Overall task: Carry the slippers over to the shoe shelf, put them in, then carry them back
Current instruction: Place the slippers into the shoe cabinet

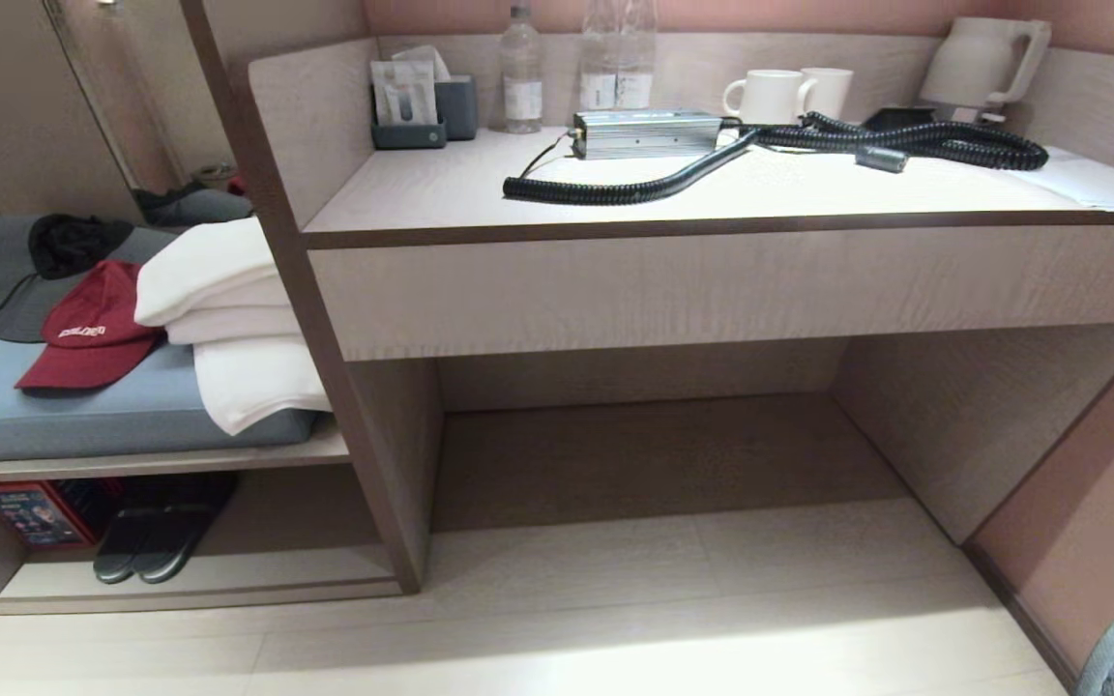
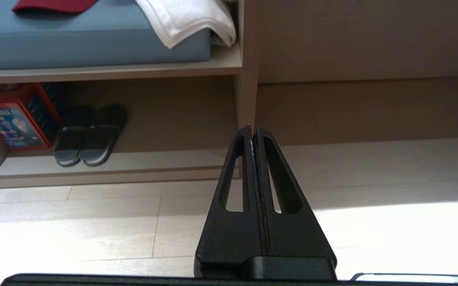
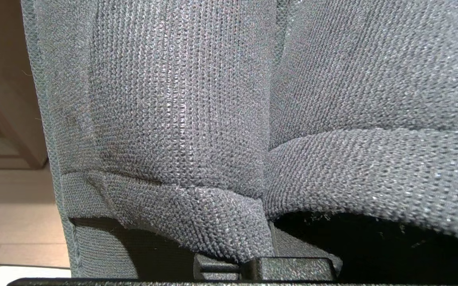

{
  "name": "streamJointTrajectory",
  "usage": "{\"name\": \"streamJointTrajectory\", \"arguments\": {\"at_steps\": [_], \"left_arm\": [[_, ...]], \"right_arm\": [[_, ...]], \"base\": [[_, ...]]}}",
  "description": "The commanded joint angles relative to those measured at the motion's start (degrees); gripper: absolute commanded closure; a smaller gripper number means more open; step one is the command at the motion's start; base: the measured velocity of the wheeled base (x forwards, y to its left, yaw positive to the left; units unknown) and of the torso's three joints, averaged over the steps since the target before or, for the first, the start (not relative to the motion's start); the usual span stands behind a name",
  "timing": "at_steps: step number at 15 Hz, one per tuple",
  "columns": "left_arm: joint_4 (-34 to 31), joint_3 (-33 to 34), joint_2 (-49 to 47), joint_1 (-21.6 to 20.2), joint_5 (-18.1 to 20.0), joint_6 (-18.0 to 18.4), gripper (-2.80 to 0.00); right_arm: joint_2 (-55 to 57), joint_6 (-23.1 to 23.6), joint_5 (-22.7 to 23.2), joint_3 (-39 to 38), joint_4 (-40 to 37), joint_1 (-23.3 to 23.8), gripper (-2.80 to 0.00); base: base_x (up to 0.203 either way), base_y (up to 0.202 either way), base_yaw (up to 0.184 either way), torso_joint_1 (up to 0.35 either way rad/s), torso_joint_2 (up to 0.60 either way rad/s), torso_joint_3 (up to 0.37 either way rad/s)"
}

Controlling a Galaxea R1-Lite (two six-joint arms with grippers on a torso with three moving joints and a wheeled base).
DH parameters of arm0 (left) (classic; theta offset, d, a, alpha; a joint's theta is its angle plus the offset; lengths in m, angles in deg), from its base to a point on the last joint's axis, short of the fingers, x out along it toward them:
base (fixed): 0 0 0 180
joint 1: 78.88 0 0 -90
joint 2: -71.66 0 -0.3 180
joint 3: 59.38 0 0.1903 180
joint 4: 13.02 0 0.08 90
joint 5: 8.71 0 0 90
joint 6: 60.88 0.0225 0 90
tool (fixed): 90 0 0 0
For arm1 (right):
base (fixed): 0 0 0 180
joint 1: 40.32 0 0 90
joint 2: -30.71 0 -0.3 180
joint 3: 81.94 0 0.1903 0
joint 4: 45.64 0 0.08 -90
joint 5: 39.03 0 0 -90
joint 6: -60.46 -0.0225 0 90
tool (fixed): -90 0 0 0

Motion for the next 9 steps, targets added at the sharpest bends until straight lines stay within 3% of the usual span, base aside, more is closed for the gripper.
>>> {"name": "streamJointTrajectory", "arguments": {"at_steps": [1, 9], "left_arm": [[0.0, 0.0, 0.0, 0.0, 0.0, 0.0, 0.0], [0.0, 0.0, 0.0, 0.0, 0.0, 0.5, 0.0]], "right_arm": [[0.1, 0.0, 0.0, 0.0, 0.0, 0.0, 0.0], [0.1, 0.0, 0.0, 0.0, 0.0, 0.0, 0.0]], "base": [[0.0, 0.0, 0.0, 0.002, 0.0, 0.212], [0.0, 0.0, 0.0, 0.0, 0.0, 0.191]]}}
